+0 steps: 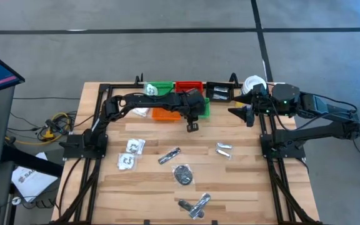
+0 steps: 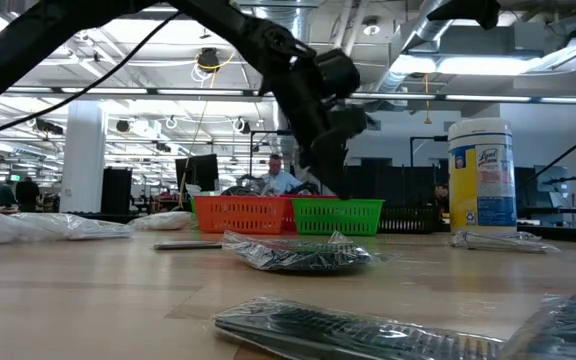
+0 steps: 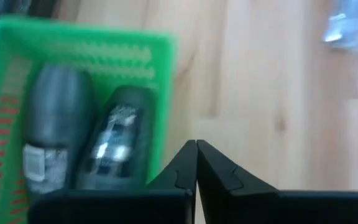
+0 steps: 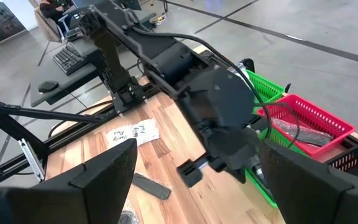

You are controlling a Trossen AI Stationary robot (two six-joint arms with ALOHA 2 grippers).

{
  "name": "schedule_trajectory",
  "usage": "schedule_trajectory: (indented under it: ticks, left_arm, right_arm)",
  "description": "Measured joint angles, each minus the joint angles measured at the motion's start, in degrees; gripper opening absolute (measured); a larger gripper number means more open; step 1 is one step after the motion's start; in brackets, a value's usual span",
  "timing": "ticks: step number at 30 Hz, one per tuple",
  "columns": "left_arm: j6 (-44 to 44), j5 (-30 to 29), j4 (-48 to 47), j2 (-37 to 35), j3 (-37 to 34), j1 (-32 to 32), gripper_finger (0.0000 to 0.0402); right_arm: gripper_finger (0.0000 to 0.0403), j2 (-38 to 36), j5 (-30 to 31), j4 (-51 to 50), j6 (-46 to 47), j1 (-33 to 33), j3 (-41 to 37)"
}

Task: Pick & Place Travel size toiletries
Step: Put the vanity pack into the green bin

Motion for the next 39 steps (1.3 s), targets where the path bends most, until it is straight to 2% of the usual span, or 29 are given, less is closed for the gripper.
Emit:
schedule_trajectory:
  ticks: [6,15,22,27,39]
  left_arm:
    - [-1.2,0.5,0.5,-3.9,0.0,-2.1,0.0000]
    - [-8.4,-4.3,-0.1,-11.9,0.0,-2.2,0.0000]
    - [-11.2,-5.7,-0.4,-18.0,-1.4,-0.8,0.0000]
    - [-12.0,-5.9,-0.1,-23.4,-8.4,1.1,0.0000]
    - [-22.2,-9.5,3.0,-42.0,-32.9,5.6,0.0000]
  right_arm:
    - [0.0327,0.0,0.0,0.0,0.0,0.0,0.0]
    - [0.0327,0.1,-0.2,0.1,-1.5,0.0,0.0]
    - [0.0327,1.2,-0.2,1.7,-1.5,0.0,0.0]
    - [0.0327,3.1,-0.4,6.2,-1.5,0.0,0.0]
    - [0.0327,12.8,-0.5,15.7,4.2,0.1,-0.1]
